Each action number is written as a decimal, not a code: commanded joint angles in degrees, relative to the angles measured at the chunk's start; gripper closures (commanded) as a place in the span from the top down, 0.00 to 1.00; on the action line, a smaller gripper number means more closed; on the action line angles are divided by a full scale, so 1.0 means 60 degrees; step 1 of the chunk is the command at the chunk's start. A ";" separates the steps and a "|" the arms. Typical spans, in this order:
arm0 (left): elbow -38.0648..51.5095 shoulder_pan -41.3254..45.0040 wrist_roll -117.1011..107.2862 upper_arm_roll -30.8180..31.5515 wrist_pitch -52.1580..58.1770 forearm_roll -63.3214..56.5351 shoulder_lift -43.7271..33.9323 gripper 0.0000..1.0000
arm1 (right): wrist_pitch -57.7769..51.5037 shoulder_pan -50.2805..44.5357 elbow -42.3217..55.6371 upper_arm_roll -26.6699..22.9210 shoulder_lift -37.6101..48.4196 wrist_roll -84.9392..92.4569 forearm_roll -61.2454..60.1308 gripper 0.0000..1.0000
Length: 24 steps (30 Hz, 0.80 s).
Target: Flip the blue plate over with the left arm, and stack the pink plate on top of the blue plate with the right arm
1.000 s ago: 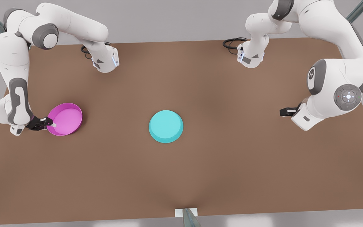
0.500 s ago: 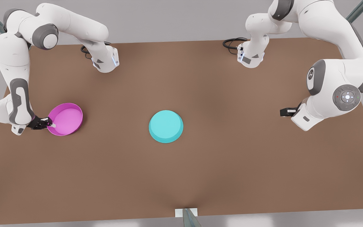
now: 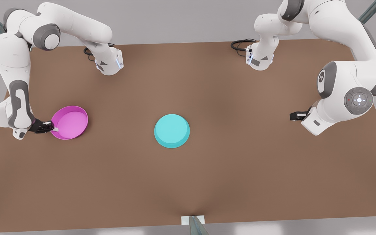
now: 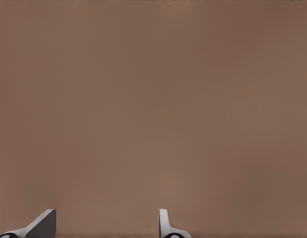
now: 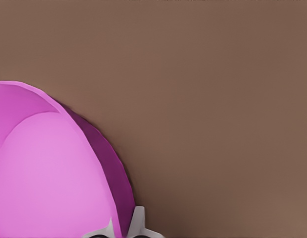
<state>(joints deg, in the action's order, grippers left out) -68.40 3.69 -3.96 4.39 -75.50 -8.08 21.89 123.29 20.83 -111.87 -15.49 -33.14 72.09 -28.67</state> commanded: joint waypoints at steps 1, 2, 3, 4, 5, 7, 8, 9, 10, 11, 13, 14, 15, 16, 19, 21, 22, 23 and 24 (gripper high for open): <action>0.0004 0.0000 0.0000 0.0000 0.0000 -0.0002 -0.0001 1.00 | 0.0033 -0.0014 -0.0002 0.0003 0.0000 -0.0018 0.0032 0.21; 0.0004 0.0000 0.0000 0.0000 -0.0015 -0.0002 -0.0001 1.00 | 0.0019 -0.0014 -0.0002 0.0003 0.0000 -0.0047 0.0032 0.21; 0.0004 0.0000 0.0000 0.0000 -0.0015 -0.0002 -0.0001 1.00 | -0.0142 -0.0029 -0.0002 0.0017 0.0015 -0.0091 -0.0084 0.21; -0.0011 0.0000 0.0000 0.0000 0.0000 -0.0002 -0.0001 1.00 | -0.0274 -0.0029 -0.0017 0.0047 0.0059 -0.0106 -0.0158 0.21; -0.0011 0.0000 0.0000 0.0000 0.0000 -0.0002 -0.0001 1.00 | -0.0420 -0.0029 -0.0017 0.0149 0.0146 -0.0135 -0.0158 0.21; -0.0011 0.0000 0.0000 0.0000 0.0000 -0.0002 -0.0001 1.00 | -0.0874 -0.0029 -0.0134 0.0266 0.0322 -0.0135 -0.0334 0.21; 0.0004 0.0000 0.0000 0.0000 0.0000 -0.0002 -0.0001 1.00 | -0.0963 -0.0029 -0.0280 0.0354 0.0454 -0.0135 -0.0363 0.21; -0.0011 0.0000 0.0000 0.0000 0.0000 -0.0002 -0.0001 1.00 | -0.0963 -0.0029 -0.0500 0.0530 0.0586 -0.0120 -0.0480 0.21; -0.0011 0.0000 0.0000 0.0000 0.0000 -0.0002 -0.0001 1.00 | -0.0963 -0.0043 -0.0691 0.0647 0.0791 -0.0091 -0.0568 0.21; -0.0011 0.0000 0.0000 0.0000 0.0044 -0.0002 -0.0001 1.00 | -0.0963 -0.0073 -0.0764 0.0823 0.0923 -0.0135 -0.0598 0.21; -0.0011 0.0000 0.0000 0.0000 0.0117 -0.0002 -0.0030 1.00 | -0.0978 -0.0628 -0.0925 0.0940 0.1347 -0.0574 -0.0743 0.21; -0.0011 0.0000 0.0000 0.0000 0.0117 -0.0002 -0.0030 1.00 | -0.1212 -0.1010 -0.0969 0.0940 0.1494 -0.1013 -0.0993 0.21; 0.0004 0.0000 0.0000 0.0000 0.0117 -0.0002 -0.0030 1.00 | -0.1212 -0.1273 -0.0969 0.0940 0.1626 -0.1350 -0.1008 0.21; 0.0004 0.0000 0.0000 0.0000 0.0103 -0.0002 -0.0030 1.00 | -0.1197 -0.1596 -0.1057 0.0926 0.1641 -0.1512 -0.1417 0.21; 0.0004 -0.0015 -0.0015 -0.0029 0.0117 -0.0002 -0.0016 1.00 | -0.1110 -0.2709 -0.1116 0.0911 0.1890 -0.2449 -0.1769 0.21; -0.0011 -0.0015 -0.0015 -0.0044 0.0117 -0.0016 -0.0001 1.00 | -0.0627 -0.3631 -0.1306 0.0911 0.2080 -0.3182 -0.1960 0.21; -0.0011 -0.0015 -0.0015 -0.0044 0.0117 -0.0031 -0.0001 1.00 | -0.0231 -0.4203 -0.1438 0.0911 0.2080 -0.3372 -0.2413 0.21; -0.0011 -0.0015 0.0000 -0.0088 0.0117 -0.0207 0.0013 1.00 | 0.0252 -0.4598 -0.1642 0.0911 0.2095 -0.3387 -0.2648 0.21; -0.0011 -0.0015 0.0000 -0.0088 0.0132 -0.0207 -0.0001 1.00 | 0.0590 -0.5008 -0.1892 0.0926 0.2183 -0.3416 -0.3175 0.21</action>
<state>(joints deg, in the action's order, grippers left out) -68.47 3.61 -3.97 3.87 -74.39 -8.73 21.97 127.04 -11.07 -123.36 -9.95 -20.20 51.77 -50.04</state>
